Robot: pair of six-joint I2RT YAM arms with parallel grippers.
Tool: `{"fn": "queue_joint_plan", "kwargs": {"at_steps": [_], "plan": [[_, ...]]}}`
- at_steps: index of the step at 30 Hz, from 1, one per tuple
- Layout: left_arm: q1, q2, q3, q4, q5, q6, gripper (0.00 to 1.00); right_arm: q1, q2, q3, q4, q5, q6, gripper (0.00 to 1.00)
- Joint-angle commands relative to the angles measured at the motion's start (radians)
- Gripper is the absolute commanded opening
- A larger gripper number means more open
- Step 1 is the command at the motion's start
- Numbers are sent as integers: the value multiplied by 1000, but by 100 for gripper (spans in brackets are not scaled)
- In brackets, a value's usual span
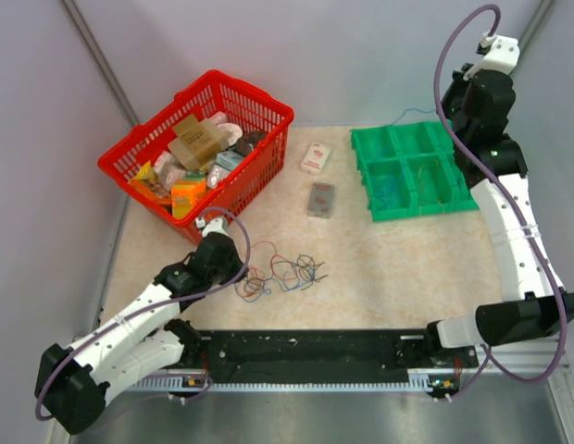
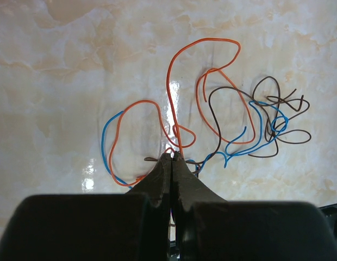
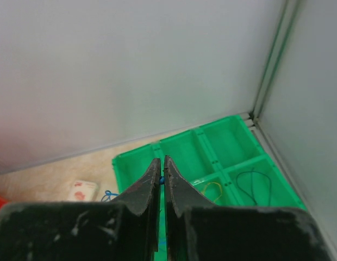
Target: Untangle the cables
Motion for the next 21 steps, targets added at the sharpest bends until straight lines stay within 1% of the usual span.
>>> {"fn": "queue_joint_plan", "kwargs": {"at_steps": [1,6,7,10,12,15,19,21], "plan": [[2,7,21,37,14,-1,0,-12,-69,-40,11,132,-90,0],[4,28,29,54,28,-7,0,-10,-66,-83,-29,-67,0,0],[2,28,33,48,28,-12,0,-10,-65,-112,-27,-75,12,0],[2,18,35,39,22,-16,0,-10,-42,-187,-18,-25,33,0],[4,9,32,41,19,-15,0,-10,4,-216,-15,-6,37,0],[4,15,38,28,14,-7,0,-10,65,-228,-49,31,59,0],[4,19,49,16,9,-12,0,-3,93,-258,-70,72,75,0],[2,21,39,30,18,-13,0,-1,125,-233,-137,136,100,0]]}}
